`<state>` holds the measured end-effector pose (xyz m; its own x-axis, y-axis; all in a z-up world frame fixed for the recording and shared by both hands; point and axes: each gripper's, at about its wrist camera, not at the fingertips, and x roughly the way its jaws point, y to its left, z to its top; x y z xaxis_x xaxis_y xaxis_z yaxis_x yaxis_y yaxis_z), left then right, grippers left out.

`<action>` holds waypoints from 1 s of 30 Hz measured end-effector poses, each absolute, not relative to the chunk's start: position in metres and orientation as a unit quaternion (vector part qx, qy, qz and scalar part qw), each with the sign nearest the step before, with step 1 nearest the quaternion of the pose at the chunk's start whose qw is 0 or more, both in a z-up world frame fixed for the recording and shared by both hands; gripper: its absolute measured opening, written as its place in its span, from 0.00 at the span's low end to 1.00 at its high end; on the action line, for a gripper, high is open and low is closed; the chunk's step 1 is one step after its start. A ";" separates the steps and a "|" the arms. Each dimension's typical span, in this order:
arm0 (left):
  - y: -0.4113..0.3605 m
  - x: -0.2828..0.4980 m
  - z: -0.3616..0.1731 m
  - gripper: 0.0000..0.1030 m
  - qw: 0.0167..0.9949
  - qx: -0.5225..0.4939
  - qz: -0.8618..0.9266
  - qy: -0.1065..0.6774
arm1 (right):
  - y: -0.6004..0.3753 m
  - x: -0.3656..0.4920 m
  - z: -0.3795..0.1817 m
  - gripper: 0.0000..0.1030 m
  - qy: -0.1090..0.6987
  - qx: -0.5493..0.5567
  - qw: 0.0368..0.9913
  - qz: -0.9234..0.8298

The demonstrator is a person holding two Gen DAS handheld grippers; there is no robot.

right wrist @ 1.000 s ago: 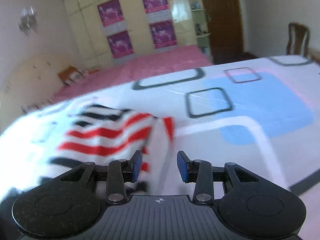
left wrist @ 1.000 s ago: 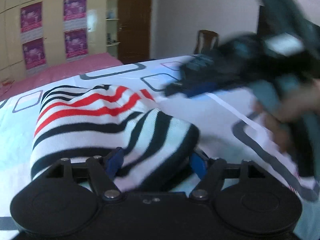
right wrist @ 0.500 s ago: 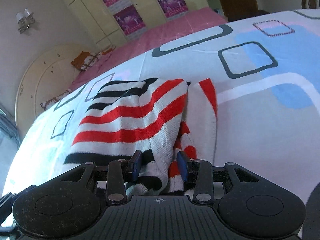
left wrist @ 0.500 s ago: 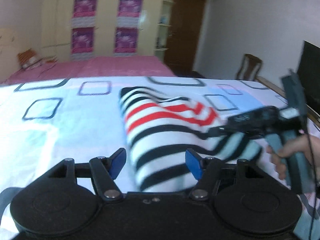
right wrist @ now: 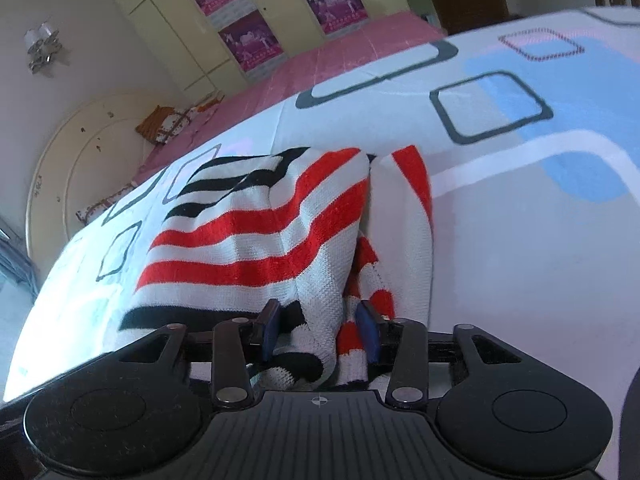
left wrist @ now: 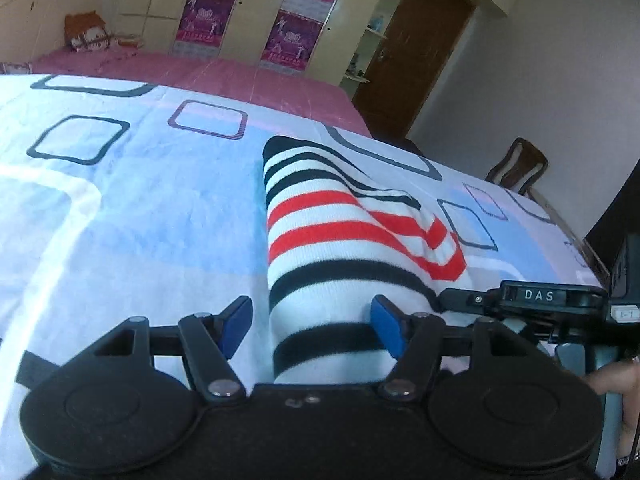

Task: Fold small clothes

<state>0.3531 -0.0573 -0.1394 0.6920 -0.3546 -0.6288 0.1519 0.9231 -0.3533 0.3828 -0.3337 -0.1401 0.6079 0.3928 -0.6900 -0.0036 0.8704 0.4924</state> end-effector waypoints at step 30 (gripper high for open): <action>-0.086 0.354 -0.151 0.68 0.901 -0.097 -0.179 0.383 | -0.365 0.318 -0.112 0.26 0.377 0.214 0.895 0.109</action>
<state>0.3539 -0.0864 -0.1507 0.6430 -0.3965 -0.6553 0.2476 0.9173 -0.3120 0.3177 -0.3649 -0.1117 0.6916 0.3557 -0.6286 -0.0334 0.8851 0.4641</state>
